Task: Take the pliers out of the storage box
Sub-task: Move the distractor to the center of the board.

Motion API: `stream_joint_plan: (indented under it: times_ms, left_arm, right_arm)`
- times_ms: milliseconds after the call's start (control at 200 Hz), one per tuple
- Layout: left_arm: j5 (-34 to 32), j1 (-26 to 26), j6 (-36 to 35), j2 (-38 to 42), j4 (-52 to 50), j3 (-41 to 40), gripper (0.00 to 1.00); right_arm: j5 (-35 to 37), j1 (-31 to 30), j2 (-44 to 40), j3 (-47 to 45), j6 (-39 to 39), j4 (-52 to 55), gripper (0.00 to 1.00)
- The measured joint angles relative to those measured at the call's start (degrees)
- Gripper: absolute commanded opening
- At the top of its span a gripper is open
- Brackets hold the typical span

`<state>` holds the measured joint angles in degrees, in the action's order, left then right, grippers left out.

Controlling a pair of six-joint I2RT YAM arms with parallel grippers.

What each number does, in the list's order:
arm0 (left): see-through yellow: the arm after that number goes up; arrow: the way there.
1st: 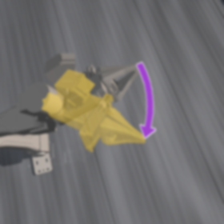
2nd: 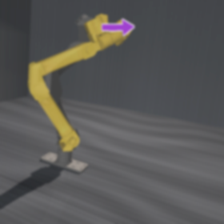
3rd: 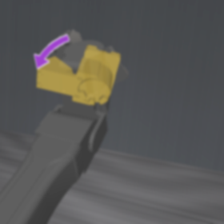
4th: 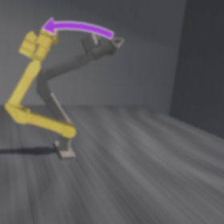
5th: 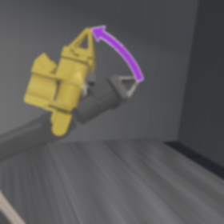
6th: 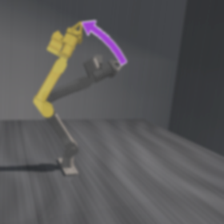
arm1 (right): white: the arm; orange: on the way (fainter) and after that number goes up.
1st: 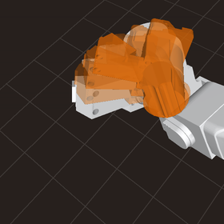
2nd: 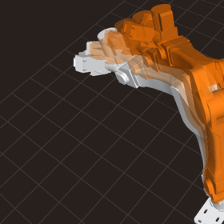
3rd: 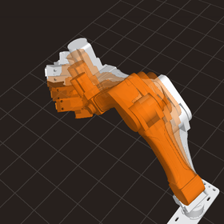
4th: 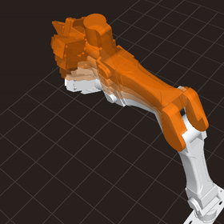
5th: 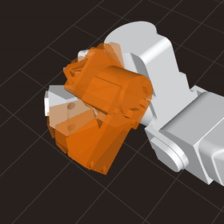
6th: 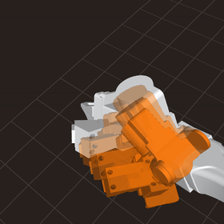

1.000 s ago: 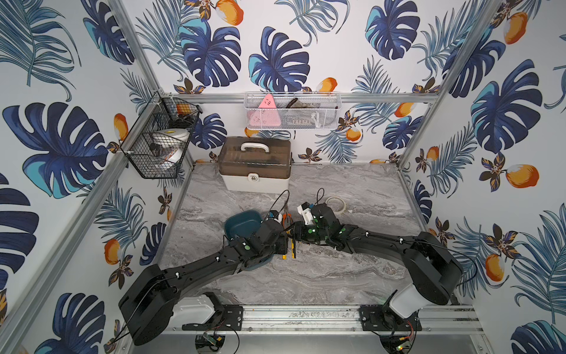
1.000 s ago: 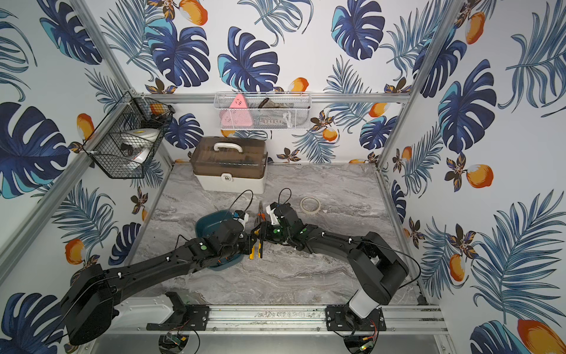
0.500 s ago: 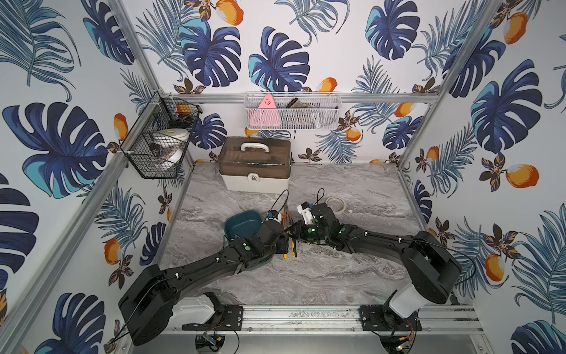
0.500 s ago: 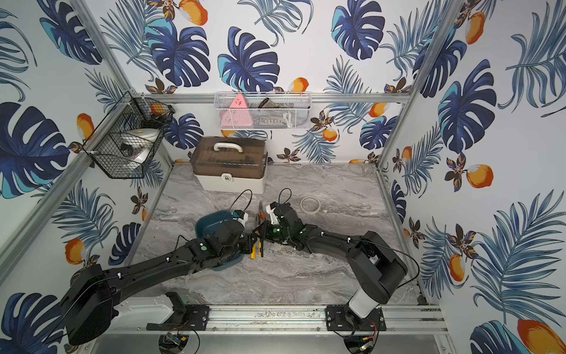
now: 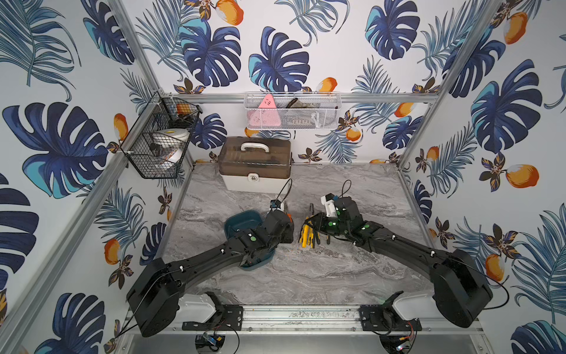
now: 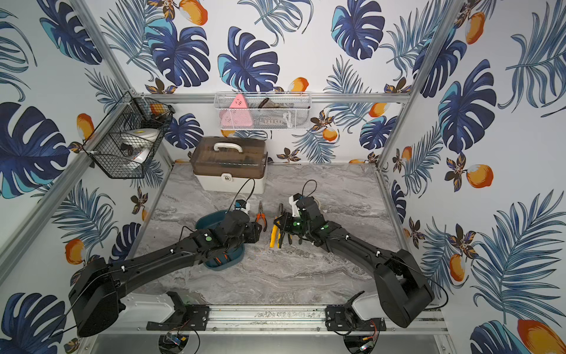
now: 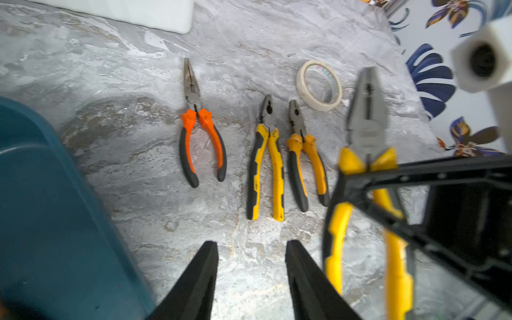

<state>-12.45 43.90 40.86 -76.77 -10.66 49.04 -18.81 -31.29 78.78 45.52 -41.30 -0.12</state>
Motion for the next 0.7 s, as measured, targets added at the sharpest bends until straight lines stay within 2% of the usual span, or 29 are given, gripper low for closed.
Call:
stream_joint_plan:
  times_ms: [145,380,530,696]
  left_arm:
    - [-1.0,0.1,-0.1,-3.7,2.3,-0.1,0.43]
    - [0.1,0.1,-1.9,-3.0,7.8,-6.0,0.41]
    - [1.0,0.2,-3.4,-2.8,11.7,-9.7,0.38]
    - [3.4,0.2,-4.0,-3.1,12.8,-9.6,0.38]
  right_arm:
    - [2.2,7.0,-3.7,-1.7,5.3,8.2,0.0]
    - [6.2,13.5,-4.1,-2.5,10.6,16.7,0.0]
    - [6.7,15.8,2.0,-0.3,12.7,19.1,0.01]
    - [6.4,16.3,11.7,4.0,14.8,19.8,0.01]
